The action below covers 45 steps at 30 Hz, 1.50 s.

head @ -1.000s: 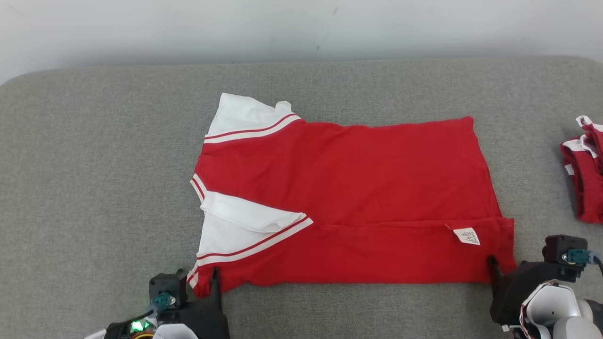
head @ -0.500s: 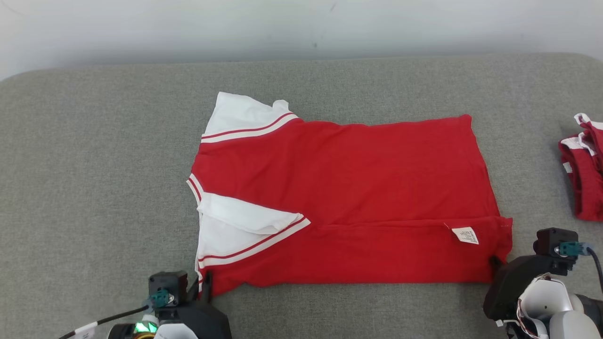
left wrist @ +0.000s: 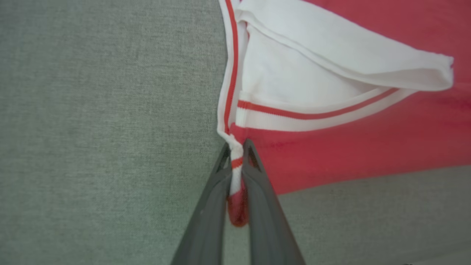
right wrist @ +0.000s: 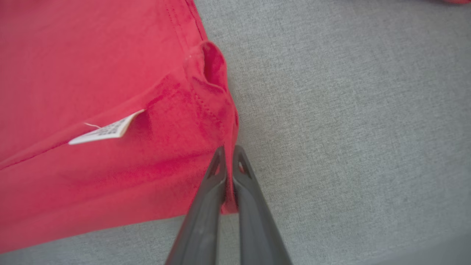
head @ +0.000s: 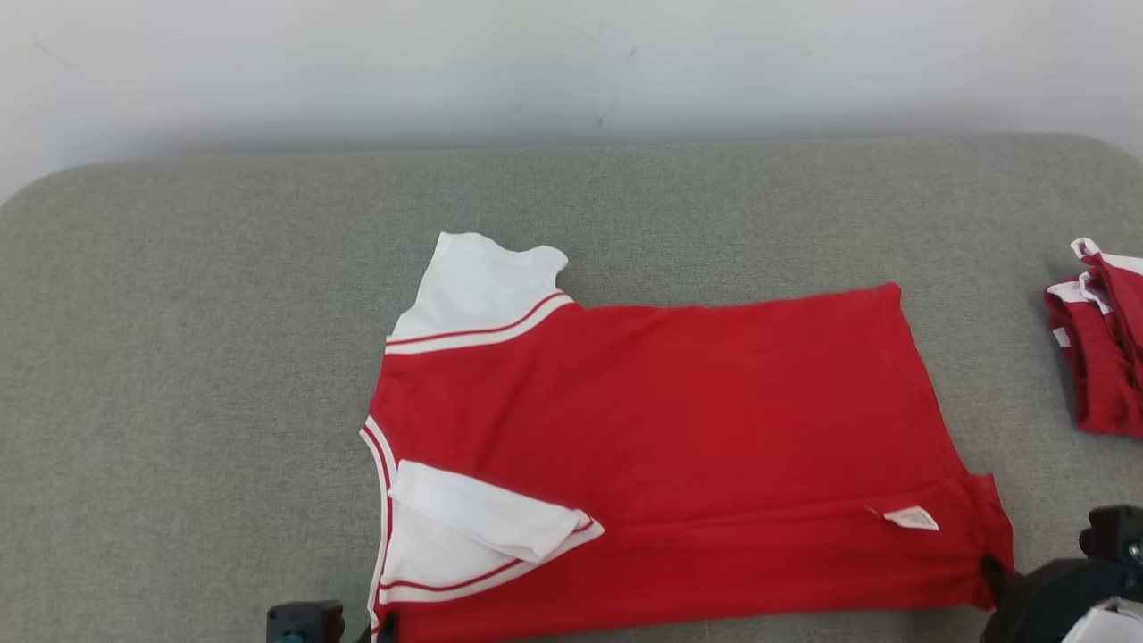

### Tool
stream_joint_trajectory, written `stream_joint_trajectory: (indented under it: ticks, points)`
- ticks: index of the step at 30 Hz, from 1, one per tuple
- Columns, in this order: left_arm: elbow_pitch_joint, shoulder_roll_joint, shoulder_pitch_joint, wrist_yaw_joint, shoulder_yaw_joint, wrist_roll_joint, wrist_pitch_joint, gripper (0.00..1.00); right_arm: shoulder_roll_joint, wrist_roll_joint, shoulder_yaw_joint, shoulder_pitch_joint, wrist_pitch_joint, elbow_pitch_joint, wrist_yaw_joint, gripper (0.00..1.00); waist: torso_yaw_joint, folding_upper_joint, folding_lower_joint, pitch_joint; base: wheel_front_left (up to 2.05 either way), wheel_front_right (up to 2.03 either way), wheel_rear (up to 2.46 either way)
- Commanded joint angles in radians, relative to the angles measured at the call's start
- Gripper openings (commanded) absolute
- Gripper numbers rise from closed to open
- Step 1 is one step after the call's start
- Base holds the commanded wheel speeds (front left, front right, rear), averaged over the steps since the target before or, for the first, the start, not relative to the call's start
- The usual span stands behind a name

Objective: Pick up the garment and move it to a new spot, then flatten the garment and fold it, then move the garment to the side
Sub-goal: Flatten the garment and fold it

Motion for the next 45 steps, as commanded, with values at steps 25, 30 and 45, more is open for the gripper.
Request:
stream_joint_trajectory:
  ticks: [25, 30, 45]
  points:
    - [-0.126, 0.115, -0.018, 0.067, 0.083, 0.041, -0.045, 1.00, 0.001, -0.047, 0.008, -0.030, 0.044, -0.187, -0.003, 1.00, -0.038, 0.0000, 0.0000, -0.015, 0.00, 0.00, 0.00]
    - [-0.095, 0.111, -0.191, 0.004, 0.078, 0.089, -0.083, 1.00, -0.012, -0.070, 0.094, -0.191, 0.049, -0.162, -0.003, 1.00, -0.058, 0.0000, 0.0000, 0.040, 0.00, 0.00, 0.00]
    - [0.358, 0.043, -0.767, -0.179, 0.031, 0.092, 0.085, 1.00, -0.076, -0.098, 0.269, -0.604, -0.001, 0.131, -0.003, 1.00, -0.155, 0.0000, 0.0000, 0.249, 0.00, 0.00, 0.00]
